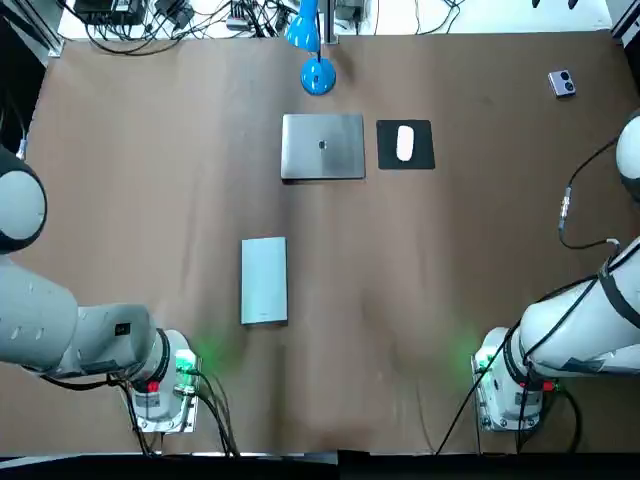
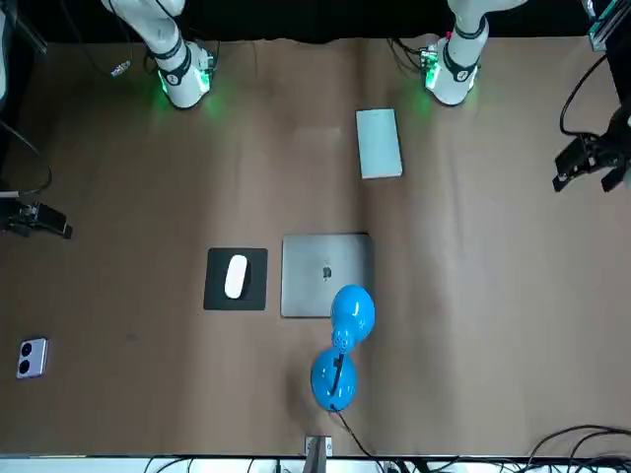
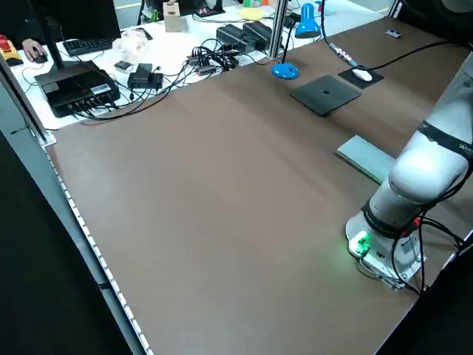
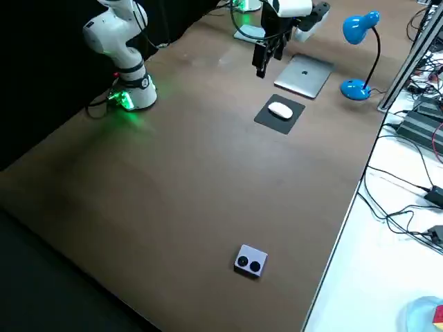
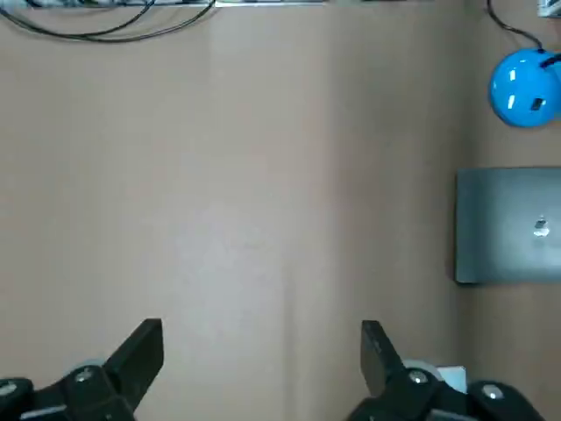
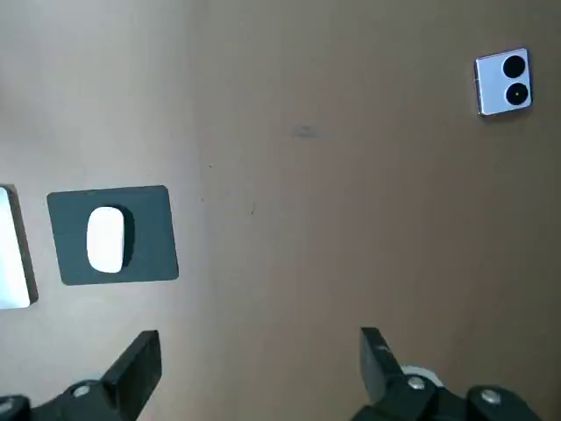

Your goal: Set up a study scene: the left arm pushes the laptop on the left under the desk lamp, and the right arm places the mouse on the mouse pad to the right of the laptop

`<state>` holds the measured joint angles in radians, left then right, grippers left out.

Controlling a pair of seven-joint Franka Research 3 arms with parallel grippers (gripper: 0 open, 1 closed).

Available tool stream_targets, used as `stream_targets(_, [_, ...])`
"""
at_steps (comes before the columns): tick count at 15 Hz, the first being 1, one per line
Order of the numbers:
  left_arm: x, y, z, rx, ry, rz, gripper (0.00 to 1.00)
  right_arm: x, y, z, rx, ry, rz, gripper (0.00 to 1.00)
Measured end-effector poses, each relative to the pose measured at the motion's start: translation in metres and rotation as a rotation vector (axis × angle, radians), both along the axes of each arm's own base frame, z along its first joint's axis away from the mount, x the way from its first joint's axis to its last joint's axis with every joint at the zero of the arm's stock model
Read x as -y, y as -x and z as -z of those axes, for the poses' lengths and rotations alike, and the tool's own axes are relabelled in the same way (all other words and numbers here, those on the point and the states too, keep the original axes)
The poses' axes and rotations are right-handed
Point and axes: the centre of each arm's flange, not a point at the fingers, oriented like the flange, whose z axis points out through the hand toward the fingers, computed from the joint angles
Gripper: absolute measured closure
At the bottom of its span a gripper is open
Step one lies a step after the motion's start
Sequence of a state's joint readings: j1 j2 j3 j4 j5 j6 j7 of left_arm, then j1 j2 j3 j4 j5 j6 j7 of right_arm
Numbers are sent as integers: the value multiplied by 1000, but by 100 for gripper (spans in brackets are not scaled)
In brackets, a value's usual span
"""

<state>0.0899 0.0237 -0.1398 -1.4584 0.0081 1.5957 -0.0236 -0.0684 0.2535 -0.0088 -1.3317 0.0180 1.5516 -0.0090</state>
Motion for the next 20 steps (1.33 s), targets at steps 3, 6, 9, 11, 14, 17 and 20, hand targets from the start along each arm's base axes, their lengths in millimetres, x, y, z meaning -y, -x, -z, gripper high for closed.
stream_targets(3, [9, 4, -14, 17, 0, 14, 0, 0, 0, 0, 0, 0, 0, 0])
stream_targets(6, [1, 7, -9, -23, -2, 1, 0, 1, 0, 0, 0, 0, 2, 0])
stream_targets(9, [-6, 8, -6, -37, -3, -8, 0, 3, 0, 0, -1, 0, 5, 0])
stream_targets(11, [-5, 7, -3, -42, -3, -7, 0, 3, 0, 0, -1, 1, 6, 0])
stream_targets(14, [-2, 3, 5, -51, -2, -8, 0, 3, 0, 0, -1, 1, 6, 0])
stream_targets(17, [-2, -4, 7, -23, 0, -8, 0, 4, 0, 0, -1, 1, 6, 0])
stream_targets(20, [-2, -9, 6, 12, 2, -8, 0, 6, 0, 0, -1, 1, 10, 0])
